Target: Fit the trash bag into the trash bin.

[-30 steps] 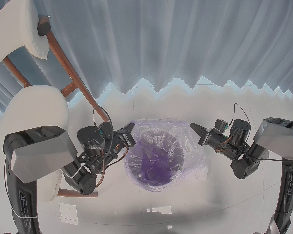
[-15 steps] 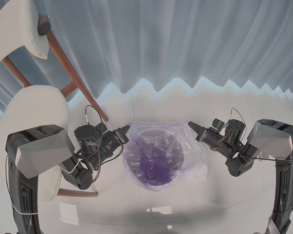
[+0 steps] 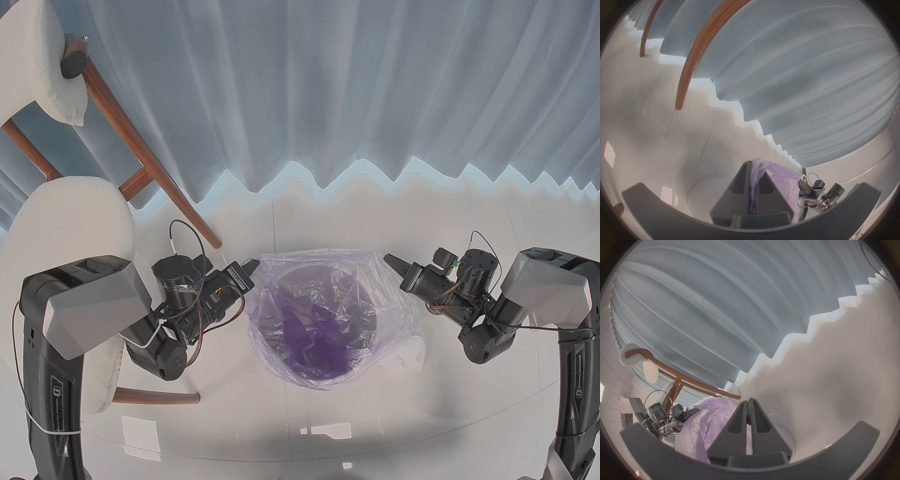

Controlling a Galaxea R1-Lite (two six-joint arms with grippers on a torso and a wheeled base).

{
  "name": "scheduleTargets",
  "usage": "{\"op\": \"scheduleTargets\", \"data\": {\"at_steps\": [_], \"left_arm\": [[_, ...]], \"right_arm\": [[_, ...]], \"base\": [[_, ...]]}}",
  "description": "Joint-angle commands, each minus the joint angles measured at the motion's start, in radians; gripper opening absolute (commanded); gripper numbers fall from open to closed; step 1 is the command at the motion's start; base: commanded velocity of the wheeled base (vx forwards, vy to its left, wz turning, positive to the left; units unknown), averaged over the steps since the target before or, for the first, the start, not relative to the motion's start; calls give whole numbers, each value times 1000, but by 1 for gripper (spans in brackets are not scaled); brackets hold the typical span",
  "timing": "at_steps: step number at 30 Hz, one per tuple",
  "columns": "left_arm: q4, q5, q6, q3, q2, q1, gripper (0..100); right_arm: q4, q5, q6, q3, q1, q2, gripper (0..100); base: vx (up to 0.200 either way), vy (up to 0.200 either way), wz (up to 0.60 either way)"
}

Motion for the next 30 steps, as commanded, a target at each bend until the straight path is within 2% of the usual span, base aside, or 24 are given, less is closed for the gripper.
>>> {"op": "scheduleTargets", "data": {"at_steps": [1, 14, 20, 21, 25, 29, 30], "left_arm": [[-1, 3, -1, -22, 42, 1, 0], [-1, 9, -2, -48, 51, -23, 0], [-12, 9, -12, -52, 33, -22, 0], [-12, 9, -12, -52, 33, -22, 0], [-18, 7, -13, -52, 21, -28, 0], [-32, 7, -13, -57, 18, -25, 0], [-30, 10, -13, -64, 2, -25, 0]], "right_arm": [[-2, 1, -1, -4, 0, 22, 0], [-14, -13, 1, -30, -14, 48, 0], [-100, -19, -4, 59, -46, -13, 0], [-100, -19, -4, 59, -46, -13, 100], [-140, -19, -7, 166, -38, -59, 100], [-140, 4, -56, 188, -30, -61, 100], [-140, 33, -104, 186, -30, -53, 100]], "base": [[0, 0, 0], [0, 0, 0], [0, 0, 0], [0, 0, 0], [0, 0, 0], [0, 0, 0], [0, 0, 0]]}}
